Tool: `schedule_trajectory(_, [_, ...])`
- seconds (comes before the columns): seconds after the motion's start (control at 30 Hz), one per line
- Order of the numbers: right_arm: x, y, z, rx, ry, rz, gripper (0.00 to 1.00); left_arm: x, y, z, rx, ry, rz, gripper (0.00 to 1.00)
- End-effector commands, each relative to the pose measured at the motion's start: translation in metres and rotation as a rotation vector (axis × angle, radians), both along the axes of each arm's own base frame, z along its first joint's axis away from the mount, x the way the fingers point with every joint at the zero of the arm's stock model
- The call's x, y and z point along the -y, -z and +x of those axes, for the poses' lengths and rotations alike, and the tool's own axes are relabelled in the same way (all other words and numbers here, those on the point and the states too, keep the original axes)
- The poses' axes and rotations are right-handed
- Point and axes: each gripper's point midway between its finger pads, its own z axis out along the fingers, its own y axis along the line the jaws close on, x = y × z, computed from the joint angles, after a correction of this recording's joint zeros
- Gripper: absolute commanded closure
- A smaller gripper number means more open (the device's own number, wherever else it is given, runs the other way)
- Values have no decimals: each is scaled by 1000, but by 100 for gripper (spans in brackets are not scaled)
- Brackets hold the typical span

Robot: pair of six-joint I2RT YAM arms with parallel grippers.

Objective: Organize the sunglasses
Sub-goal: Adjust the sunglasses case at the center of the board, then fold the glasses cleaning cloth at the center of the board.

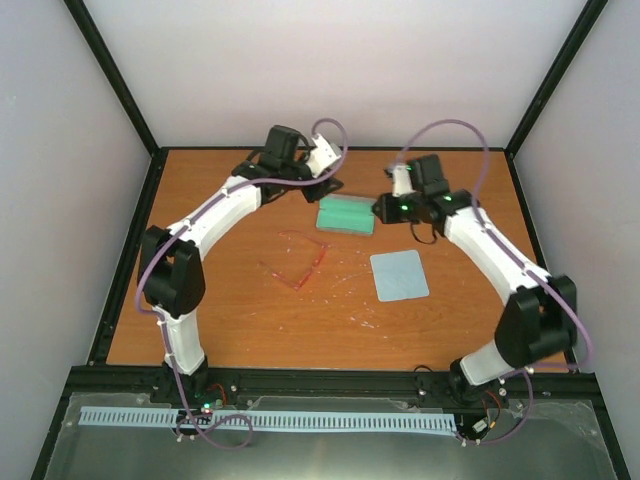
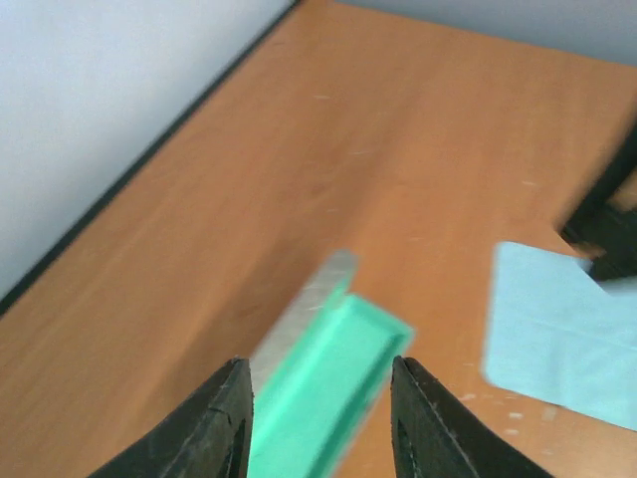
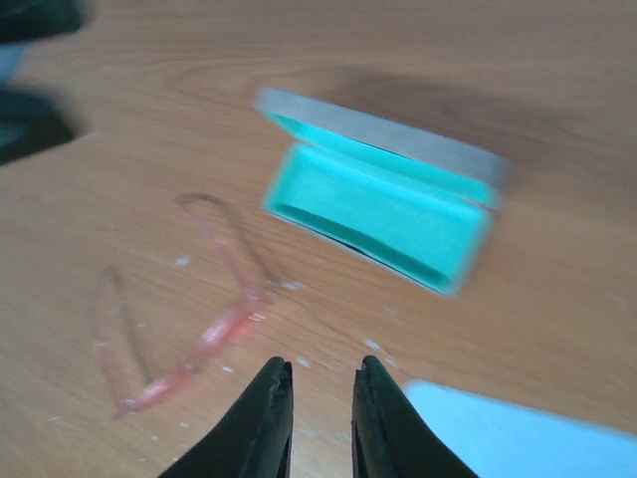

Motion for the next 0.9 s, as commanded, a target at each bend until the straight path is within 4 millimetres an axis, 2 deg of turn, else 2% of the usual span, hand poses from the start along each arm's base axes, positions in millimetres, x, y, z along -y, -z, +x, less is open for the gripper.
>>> schedule_trajectory(0.0, [89, 69, -30, -210, 257, -114, 80, 39, 17, -58, -122, 173, -3, 62])
schedule_trajectory(0.07, [113, 89, -37, -273, 323, -130, 78, 47, 38, -69, -161, 195, 42, 63])
schedule_trajectory(0.1, [117, 97, -41, -297, 326, -140, 75, 50, 47, -74, -175, 204, 65, 63])
schedule_trajectory(0.2, [119, 120, -47, -376, 313, -170, 70, 59, 66, -83, -197, 215, 117, 63])
schedule_trajectory(0.27, [118, 132, -48, -413, 300, -183, 69, 66, 71, -84, -219, 210, 134, 62])
schedule_trajectory(0.53, [134, 150, -32, -404, 301, -309, 68, 84, 91, -81, -292, 177, 175, 63])
schedule_trajectory(0.87, [142, 169, -16, -408, 343, -354, 69, 91, 104, -77, -288, 210, 183, 60])
